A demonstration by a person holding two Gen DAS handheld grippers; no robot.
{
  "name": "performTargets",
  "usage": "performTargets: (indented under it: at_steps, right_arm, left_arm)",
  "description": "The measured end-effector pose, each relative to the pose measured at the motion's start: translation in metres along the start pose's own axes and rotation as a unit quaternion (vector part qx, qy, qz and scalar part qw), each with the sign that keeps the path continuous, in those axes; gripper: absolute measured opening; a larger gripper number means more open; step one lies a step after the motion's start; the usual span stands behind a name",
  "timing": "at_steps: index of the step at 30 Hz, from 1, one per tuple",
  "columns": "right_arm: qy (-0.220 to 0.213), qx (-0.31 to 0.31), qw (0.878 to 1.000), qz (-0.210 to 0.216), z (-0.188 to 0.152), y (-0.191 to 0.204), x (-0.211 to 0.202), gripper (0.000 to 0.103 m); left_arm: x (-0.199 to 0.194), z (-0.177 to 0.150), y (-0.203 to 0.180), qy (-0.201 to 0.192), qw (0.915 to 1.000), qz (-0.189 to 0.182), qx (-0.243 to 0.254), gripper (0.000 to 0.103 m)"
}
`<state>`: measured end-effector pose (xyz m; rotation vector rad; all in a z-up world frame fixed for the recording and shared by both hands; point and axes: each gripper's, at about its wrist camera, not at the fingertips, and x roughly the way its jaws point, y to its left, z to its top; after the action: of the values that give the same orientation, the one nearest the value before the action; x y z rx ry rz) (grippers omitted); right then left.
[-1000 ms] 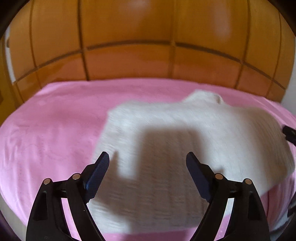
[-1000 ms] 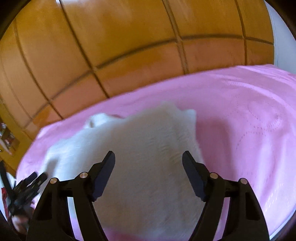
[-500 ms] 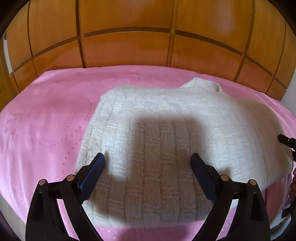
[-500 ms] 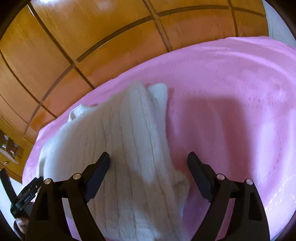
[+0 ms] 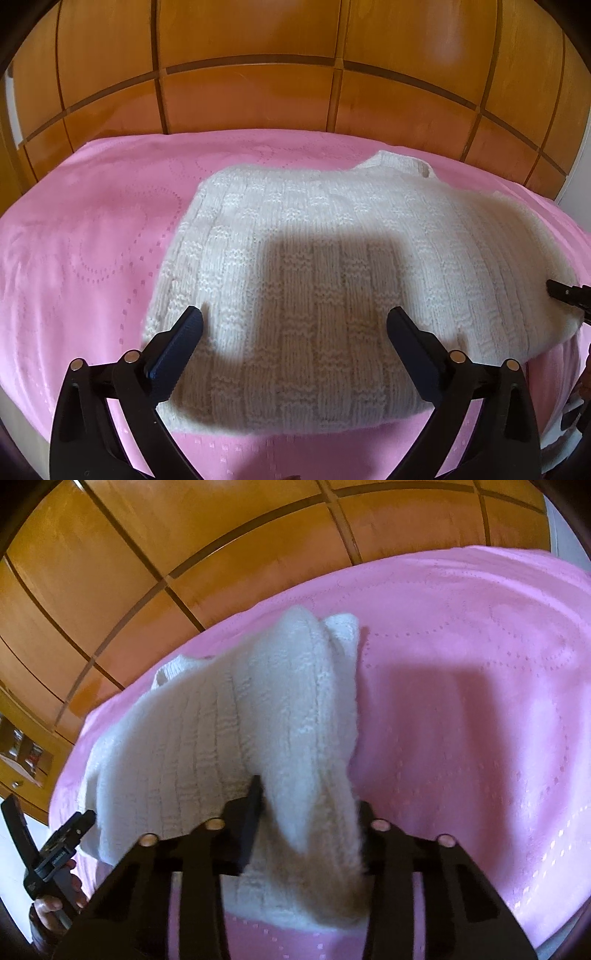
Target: Fold small clothes
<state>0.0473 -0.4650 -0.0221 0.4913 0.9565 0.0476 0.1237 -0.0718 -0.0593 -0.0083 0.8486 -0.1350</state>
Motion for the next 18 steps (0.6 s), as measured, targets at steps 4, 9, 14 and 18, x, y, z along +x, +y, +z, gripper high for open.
performTargets:
  at_steps: [4,9,14,18]
  right_arm:
    - [0.012,-0.005,1.000,-0.015,0.003,0.005,0.003,0.053]
    - [0.019,0.013,1.000,-0.020,-0.002,-0.010,-0.007,0.074]
    - [0.026,0.012,1.000,-0.012,-0.014,-0.009,-0.009,0.054]
    - [0.022,0.019,1.000,-0.002,-0.013,-0.003,-0.010,0.026]
  left_arm:
    - [-0.002,-0.001,0.005,-0.005,0.9998,-0.018,-0.006,0.099]
    - [-0.009,-0.003,0.015,-0.015,0.9985,-0.050,-0.016,0.099]
    - [-0.012,0.000,0.022,-0.017,0.9971,-0.072,-0.017,0.099]
    - [-0.010,-0.002,0.030,0.002,0.9964,-0.080,-0.029,0.099]
